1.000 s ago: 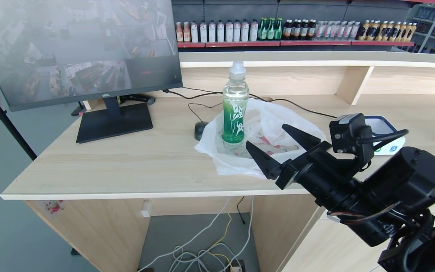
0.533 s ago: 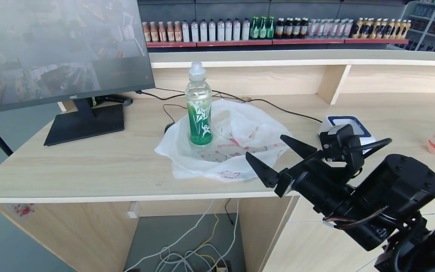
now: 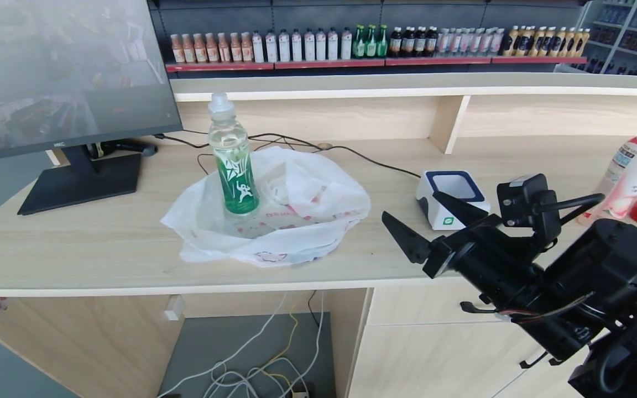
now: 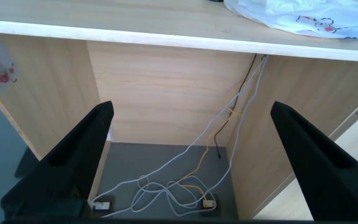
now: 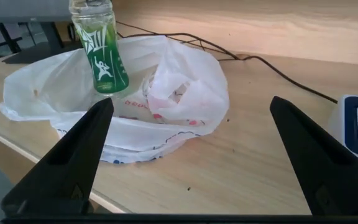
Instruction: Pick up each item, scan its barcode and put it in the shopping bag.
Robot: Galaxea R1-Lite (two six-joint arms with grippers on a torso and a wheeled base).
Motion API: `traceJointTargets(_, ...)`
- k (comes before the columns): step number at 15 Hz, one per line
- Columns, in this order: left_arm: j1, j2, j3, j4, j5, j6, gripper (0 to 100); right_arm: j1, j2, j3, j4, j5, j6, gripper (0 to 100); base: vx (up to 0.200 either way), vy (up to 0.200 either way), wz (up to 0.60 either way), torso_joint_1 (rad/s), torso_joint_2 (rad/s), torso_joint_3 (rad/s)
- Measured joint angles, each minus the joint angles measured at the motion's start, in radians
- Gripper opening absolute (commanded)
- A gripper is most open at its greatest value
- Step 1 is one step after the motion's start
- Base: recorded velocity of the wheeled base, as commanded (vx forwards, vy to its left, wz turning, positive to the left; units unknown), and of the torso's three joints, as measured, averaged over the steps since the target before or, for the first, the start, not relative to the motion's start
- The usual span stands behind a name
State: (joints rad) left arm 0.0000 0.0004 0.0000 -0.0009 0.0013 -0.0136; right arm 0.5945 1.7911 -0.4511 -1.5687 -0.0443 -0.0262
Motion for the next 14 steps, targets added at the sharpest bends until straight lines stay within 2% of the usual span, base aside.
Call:
traceJointTargets(10,0.000,0.000,0.000,0.000,0.000,0.000,100,-0.061,-0.047,0.031,-0.002,-0.001,0.005,100,0.000,-0.200,0.00,0.001,0.00,0.003)
traceJointTargets(14,0.000,0.000,0.000,0.001,0.000,-0.001,100,-0.117,-0.056,0.032,-0.001,-0.001,0.005,100,0.000,-0.200,0.00,0.002,0.00,0.002)
